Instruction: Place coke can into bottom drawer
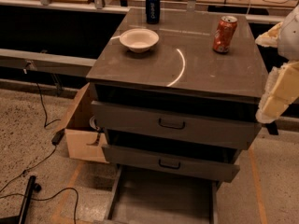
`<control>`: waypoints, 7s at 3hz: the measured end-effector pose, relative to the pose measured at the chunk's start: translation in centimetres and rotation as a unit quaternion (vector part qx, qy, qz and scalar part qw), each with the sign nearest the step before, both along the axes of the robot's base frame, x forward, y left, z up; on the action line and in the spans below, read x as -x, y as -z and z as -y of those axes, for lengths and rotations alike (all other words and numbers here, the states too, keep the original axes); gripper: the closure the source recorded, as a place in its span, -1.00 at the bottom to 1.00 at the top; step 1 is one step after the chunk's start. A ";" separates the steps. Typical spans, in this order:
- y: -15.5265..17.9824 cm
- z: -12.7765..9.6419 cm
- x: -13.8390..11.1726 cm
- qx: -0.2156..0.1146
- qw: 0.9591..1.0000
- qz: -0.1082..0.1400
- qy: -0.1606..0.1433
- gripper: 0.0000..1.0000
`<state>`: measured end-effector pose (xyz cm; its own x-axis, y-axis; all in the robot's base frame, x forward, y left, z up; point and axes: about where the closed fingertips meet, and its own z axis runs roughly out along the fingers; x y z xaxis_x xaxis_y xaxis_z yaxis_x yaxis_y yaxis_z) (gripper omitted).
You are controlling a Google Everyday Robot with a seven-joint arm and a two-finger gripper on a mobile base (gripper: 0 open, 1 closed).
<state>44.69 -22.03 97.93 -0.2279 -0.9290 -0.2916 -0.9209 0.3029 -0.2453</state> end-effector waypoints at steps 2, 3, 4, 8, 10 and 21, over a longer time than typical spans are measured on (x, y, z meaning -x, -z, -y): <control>3.7 5.7 -6.2 -0.205 0.973 0.042 0.094 -1.00; 6.3 7.5 -9.8 -0.289 0.946 0.061 0.134 -1.00; 6.3 7.6 -9.9 -0.289 0.946 0.062 0.134 -1.00; 5.1 15.4 -22.4 -0.381 0.867 0.236 0.217 -1.00; 6.4 12.0 -26.5 -0.392 0.854 0.275 0.204 -1.00; 2.4 8.2 -25.0 -0.486 0.842 0.165 0.169 1.00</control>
Offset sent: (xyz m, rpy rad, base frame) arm 0.1052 -0.0975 -0.0528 0.7109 -0.1398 -0.3289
